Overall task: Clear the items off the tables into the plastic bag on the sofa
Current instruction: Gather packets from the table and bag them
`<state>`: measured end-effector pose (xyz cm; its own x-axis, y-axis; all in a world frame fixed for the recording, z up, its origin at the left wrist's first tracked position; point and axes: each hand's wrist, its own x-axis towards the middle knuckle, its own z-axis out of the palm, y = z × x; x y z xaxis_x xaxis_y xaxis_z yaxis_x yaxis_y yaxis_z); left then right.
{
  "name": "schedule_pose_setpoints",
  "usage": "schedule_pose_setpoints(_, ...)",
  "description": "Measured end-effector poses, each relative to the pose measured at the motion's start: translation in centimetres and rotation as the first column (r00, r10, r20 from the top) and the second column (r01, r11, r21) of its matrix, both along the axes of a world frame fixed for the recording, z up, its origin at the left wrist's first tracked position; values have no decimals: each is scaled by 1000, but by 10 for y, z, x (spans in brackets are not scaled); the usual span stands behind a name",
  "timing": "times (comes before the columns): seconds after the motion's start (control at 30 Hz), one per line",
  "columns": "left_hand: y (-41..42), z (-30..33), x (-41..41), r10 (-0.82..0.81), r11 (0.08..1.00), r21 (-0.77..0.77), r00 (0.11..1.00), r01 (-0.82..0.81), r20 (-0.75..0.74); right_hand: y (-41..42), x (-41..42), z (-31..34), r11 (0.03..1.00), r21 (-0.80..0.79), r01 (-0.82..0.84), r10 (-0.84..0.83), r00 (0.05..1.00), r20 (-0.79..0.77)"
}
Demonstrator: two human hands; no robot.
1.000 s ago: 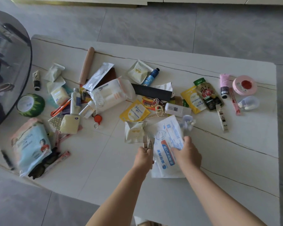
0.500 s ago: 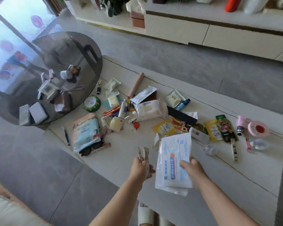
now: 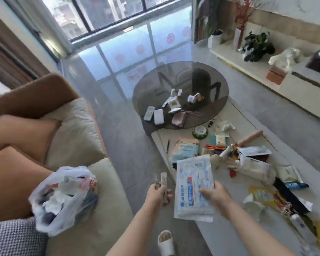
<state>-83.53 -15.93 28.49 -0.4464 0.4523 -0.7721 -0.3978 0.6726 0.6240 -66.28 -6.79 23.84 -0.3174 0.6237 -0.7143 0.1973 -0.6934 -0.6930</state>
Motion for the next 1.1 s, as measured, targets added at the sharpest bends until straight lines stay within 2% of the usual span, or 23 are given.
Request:
schedule_pose_setpoints(0.17,-57,23,-86,301,953,6,951,-302,67,-11,-112,40,963,50,-266,269,959,-90)
schedule_pose_setpoints(0.33,-112,28,-161,495,867,0,863,-498,99,-41,-219,55,882,87,-463,468,881,-65)
schedule_pose_setpoints(0.6,-182,9,-270,607,793,0,789,-610,90,-101,-349,47,755,107,-646,647,762,30)
schedule_pose_setpoints(0.7,-209,3,-298,660,750,-6,746,-662,85,-121,-384,34,736,125,-666,660,746,91)
schedule_pose_setpoints(0.9,-256,-12,-342,698,715,-17,715,-699,-34,-152,-447,9,696,89,-713,697,700,156)
schedule_pose_setpoints(1.1,-275,-34,-386,729,675,-56,677,-735,-103,-160,-528,-14,504,195,-841,784,541,305)
